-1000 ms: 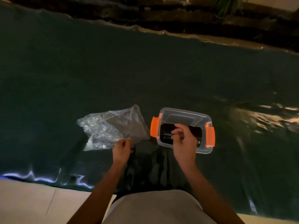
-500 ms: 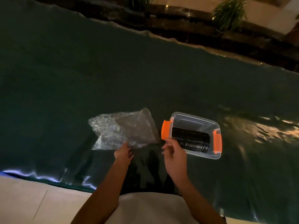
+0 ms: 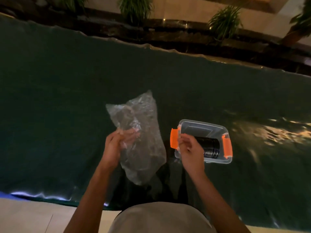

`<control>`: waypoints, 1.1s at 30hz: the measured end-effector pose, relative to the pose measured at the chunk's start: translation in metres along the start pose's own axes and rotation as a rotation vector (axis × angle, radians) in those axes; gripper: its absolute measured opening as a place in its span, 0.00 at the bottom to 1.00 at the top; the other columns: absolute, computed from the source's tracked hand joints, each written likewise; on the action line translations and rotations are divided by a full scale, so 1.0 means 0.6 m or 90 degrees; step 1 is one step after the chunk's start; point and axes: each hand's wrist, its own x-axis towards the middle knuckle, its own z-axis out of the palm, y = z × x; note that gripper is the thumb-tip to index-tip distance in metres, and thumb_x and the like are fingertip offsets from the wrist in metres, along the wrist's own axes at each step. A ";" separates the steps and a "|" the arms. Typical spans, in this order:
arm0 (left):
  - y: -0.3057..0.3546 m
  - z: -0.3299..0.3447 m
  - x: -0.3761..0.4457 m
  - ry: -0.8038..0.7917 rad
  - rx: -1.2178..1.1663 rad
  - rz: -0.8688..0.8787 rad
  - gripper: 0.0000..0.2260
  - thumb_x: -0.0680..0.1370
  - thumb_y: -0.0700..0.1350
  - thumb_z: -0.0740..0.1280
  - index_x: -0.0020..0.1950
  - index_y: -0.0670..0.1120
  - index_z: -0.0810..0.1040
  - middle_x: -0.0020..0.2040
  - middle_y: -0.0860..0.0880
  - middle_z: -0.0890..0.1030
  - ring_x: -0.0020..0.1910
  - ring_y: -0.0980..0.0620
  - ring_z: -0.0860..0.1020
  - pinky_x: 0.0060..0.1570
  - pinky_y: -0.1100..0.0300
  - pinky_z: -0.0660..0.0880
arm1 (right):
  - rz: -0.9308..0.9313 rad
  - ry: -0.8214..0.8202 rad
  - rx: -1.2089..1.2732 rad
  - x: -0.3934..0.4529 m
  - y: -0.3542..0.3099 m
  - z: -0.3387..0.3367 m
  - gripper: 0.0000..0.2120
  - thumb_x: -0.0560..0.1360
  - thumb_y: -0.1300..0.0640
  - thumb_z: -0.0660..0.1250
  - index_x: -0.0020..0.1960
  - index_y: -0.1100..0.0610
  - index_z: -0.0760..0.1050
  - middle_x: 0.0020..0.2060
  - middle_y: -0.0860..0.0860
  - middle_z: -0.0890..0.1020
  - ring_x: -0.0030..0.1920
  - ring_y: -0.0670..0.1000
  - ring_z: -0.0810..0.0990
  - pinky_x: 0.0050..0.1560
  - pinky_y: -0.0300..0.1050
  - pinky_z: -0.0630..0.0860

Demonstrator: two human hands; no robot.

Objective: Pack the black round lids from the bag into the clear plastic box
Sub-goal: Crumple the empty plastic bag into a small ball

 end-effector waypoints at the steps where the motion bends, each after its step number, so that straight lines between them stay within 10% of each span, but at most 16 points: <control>1: 0.013 0.009 -0.007 -0.035 -0.016 -0.002 0.12 0.73 0.42 0.59 0.38 0.44 0.82 0.47 0.44 0.85 0.50 0.45 0.83 0.47 0.58 0.80 | 0.018 -0.016 0.021 0.006 -0.007 -0.009 0.08 0.75 0.62 0.65 0.51 0.51 0.77 0.43 0.38 0.80 0.43 0.29 0.77 0.43 0.23 0.71; 6: 0.049 0.052 -0.048 -0.133 -0.095 -0.079 0.13 0.68 0.43 0.61 0.43 0.35 0.78 0.48 0.37 0.84 0.49 0.40 0.83 0.43 0.53 0.81 | 0.164 -0.206 0.158 0.026 -0.022 -0.060 0.25 0.67 0.41 0.69 0.60 0.50 0.75 0.55 0.46 0.82 0.57 0.43 0.79 0.58 0.40 0.73; 14: 0.057 0.131 -0.075 -0.212 -0.202 -0.156 0.16 0.71 0.42 0.56 0.42 0.42 0.84 0.52 0.35 0.82 0.50 0.38 0.82 0.44 0.50 0.81 | 0.129 -0.424 0.342 -0.010 0.003 -0.133 0.29 0.69 0.46 0.72 0.66 0.55 0.71 0.61 0.53 0.80 0.63 0.53 0.77 0.61 0.44 0.75; 20: 0.027 0.186 -0.074 -0.193 -0.027 -0.170 0.15 0.71 0.41 0.64 0.56 0.37 0.77 0.51 0.38 0.83 0.46 0.43 0.83 0.42 0.53 0.82 | 0.179 -0.326 0.378 -0.029 0.024 -0.201 0.13 0.75 0.59 0.64 0.59 0.53 0.78 0.51 0.56 0.85 0.52 0.59 0.83 0.47 0.49 0.82; 33: -0.046 0.306 -0.093 -0.251 0.252 -0.189 0.10 0.76 0.48 0.65 0.45 0.44 0.83 0.43 0.45 0.85 0.44 0.46 0.83 0.41 0.56 0.81 | 0.189 -0.215 0.453 -0.067 0.084 -0.339 0.15 0.80 0.64 0.54 0.63 0.60 0.72 0.46 0.62 0.85 0.43 0.60 0.85 0.43 0.49 0.83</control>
